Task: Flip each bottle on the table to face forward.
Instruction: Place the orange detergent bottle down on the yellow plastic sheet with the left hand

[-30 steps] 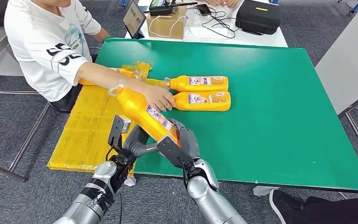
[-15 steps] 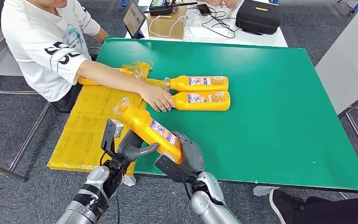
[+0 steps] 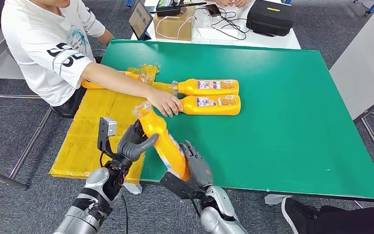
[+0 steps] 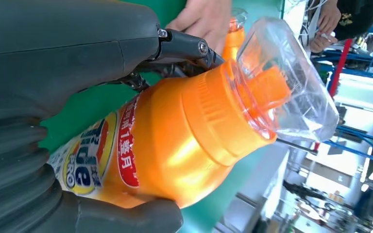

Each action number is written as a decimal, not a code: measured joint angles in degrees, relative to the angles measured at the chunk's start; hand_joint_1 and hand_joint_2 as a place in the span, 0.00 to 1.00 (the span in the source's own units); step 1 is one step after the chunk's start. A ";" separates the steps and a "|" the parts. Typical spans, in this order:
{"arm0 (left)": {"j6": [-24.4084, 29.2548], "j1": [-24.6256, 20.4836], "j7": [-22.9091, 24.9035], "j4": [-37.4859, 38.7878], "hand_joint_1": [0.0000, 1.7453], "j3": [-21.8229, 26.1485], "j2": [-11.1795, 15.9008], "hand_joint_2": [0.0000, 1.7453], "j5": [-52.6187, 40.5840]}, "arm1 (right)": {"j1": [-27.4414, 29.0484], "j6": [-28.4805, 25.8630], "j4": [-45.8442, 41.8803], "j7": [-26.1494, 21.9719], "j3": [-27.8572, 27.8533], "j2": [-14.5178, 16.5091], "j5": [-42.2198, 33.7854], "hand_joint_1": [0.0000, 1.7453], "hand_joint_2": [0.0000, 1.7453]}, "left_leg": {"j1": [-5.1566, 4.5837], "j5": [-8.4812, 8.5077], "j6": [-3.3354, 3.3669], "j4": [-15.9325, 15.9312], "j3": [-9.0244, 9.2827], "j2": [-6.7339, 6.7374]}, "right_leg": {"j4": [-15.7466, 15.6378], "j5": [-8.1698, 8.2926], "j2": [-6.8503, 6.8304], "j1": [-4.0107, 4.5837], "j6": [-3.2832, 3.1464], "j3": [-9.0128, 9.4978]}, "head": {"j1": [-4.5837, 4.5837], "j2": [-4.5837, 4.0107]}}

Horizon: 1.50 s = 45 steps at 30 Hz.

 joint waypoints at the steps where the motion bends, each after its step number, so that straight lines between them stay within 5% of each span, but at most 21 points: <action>1: -0.45 -0.01 0.39 -0.15 1.00 0.25 -0.02 1.00 0.88 | -0.01 0.03 -0.33 -0.11 -0.11 -0.05 -0.26 0.00 1.00 | 0.00 0.00 0.00 0.00 0.00 0.00 | 0.00 0.00 0.00 0.00 0.00 0.00 | -0.01 0.00; 22: -9.98 -1.05 6.61 1.47 1.00 2.54 0.93 1.00 14.31 | -2.56 1.38 -3.56 -3.04 -3.05 -0.57 -6.02 0.00 1.00 | 0.00 0.00 0.00 0.00 0.00 -0.01 | 0.00 0.01 0.00 0.00 0.01 0.00 | -0.01 -0.01; 34: 0.23 -5.34 0.13 3.44 1.00 3.72 5.43 1.00 0.54 | -2.58 -0.55 -8.73 -3.79 -7.02 -2.85 -9.37 0.00 1.00 | 0.01 0.03 -0.01 0.01 0.01 0.01 | 0.01 0.03 0.00 0.01 0.01 0.00 | -0.01 -0.01; 45: 2.99 -7.00 -0.74 3.78 1.00 7.35 7.91 1.00 -3.35 | -2.55 -0.61 -11.99 -4.40 -9.56 -4.33 -10.97 0.00 1.00 | 0.01 0.03 -0.01 0.00 -0.01 -0.02 | 0.01 0.02 0.00 0.00 0.01 0.00 | 0.00 0.00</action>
